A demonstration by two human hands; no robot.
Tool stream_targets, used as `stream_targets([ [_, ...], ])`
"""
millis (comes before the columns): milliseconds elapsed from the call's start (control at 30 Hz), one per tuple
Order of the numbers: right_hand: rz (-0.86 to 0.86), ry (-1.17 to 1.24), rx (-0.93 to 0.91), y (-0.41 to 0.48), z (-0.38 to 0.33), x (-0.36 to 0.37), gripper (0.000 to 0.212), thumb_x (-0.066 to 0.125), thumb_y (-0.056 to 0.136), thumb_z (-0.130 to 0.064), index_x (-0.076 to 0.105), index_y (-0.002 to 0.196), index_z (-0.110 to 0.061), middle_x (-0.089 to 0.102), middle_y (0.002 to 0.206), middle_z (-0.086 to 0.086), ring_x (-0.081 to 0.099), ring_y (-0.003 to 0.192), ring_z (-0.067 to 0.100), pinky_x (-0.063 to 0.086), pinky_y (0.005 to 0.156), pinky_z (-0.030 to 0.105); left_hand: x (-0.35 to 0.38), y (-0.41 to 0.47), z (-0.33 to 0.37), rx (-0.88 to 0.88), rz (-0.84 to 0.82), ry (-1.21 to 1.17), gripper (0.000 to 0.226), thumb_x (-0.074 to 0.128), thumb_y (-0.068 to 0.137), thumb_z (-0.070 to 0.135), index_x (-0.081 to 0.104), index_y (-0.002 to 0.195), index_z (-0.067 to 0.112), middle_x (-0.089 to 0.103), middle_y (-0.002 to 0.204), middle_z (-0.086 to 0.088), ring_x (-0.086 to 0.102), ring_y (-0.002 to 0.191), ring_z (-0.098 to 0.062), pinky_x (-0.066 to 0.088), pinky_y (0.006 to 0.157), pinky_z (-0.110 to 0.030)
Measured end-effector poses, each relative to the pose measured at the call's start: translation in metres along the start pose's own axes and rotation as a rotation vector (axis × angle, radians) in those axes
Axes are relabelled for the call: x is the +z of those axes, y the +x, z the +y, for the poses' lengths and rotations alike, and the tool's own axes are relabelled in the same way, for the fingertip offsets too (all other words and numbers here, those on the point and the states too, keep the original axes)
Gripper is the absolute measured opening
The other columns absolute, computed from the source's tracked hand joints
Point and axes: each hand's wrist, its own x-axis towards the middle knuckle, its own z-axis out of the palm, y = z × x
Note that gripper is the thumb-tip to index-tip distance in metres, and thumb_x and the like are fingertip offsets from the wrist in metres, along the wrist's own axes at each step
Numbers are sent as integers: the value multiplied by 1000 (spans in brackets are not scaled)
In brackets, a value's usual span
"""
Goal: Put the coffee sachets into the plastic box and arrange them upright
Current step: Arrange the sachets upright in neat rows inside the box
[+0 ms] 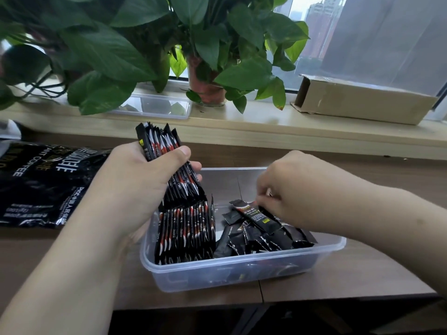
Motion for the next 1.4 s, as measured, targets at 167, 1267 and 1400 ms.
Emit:
stream_targets([
  [167,-298,225,-347,5,-16,4,39,51,95,-19,68,123,-39,61,120,-15,53,107,5,38,96,17,0,3,-2,16,13,18,14,66,95,17,67,98,3,80,85,-15,78,83,-35,61,73,-61],
  [1267,-390,740,-111,33,-13,28,41,46,76,-23,75,97,-45,72,115,17,62,109,47,53,92,56,1,5,-7,62,30,229,10,73,87,34,77,80,28,81,84,-4,78,83,-32,60,80,-59],
  [1400,-390,693,-149,28,-13,19,38,53,91,-8,77,109,-31,73,118,-13,67,108,7,49,103,30,1,0,4,-42,-112,175,15,68,94,18,71,87,5,80,85,-15,78,81,-34,62,72,-59],
])
